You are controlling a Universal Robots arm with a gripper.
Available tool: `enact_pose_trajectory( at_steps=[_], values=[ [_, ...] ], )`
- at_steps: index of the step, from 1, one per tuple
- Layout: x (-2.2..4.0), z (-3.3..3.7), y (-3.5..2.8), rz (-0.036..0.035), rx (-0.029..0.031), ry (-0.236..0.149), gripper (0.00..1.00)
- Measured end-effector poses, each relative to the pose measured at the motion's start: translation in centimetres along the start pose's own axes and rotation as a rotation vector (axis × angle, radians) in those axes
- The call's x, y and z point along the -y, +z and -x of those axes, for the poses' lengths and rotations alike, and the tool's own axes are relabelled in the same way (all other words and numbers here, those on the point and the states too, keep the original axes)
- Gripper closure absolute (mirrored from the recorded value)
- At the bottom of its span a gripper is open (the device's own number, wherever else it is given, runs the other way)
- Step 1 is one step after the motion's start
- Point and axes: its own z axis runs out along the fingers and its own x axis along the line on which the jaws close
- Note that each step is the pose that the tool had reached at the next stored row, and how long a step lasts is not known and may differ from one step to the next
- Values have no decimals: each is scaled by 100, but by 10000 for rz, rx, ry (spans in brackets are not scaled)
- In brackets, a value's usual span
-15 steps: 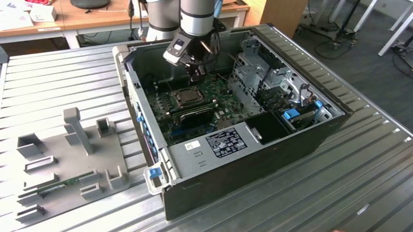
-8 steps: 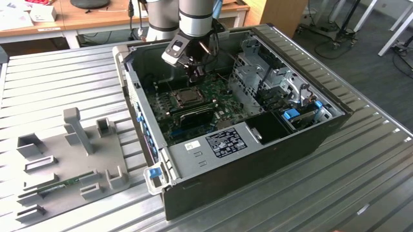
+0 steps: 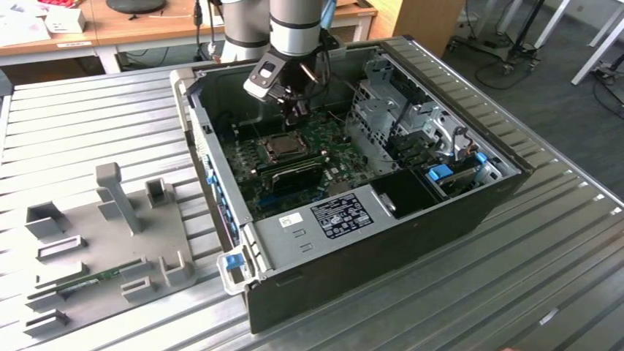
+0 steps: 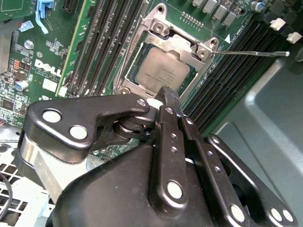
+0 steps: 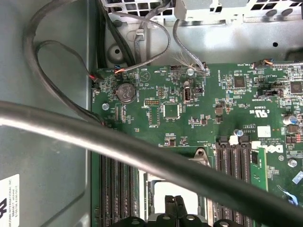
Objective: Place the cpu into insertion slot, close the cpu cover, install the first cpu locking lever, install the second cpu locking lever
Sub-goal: 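Close the cpu cover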
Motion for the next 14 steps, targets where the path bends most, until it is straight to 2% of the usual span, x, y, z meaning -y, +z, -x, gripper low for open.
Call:
enact_pose_trajectory(
  at_steps=[4, 11, 14],
  values=[
    [16, 19, 6, 1, 0, 0, 90],
    [118, 25, 35, 0, 21, 0, 90],
    [120, 25, 36, 0, 21, -1, 90]
  ],
)
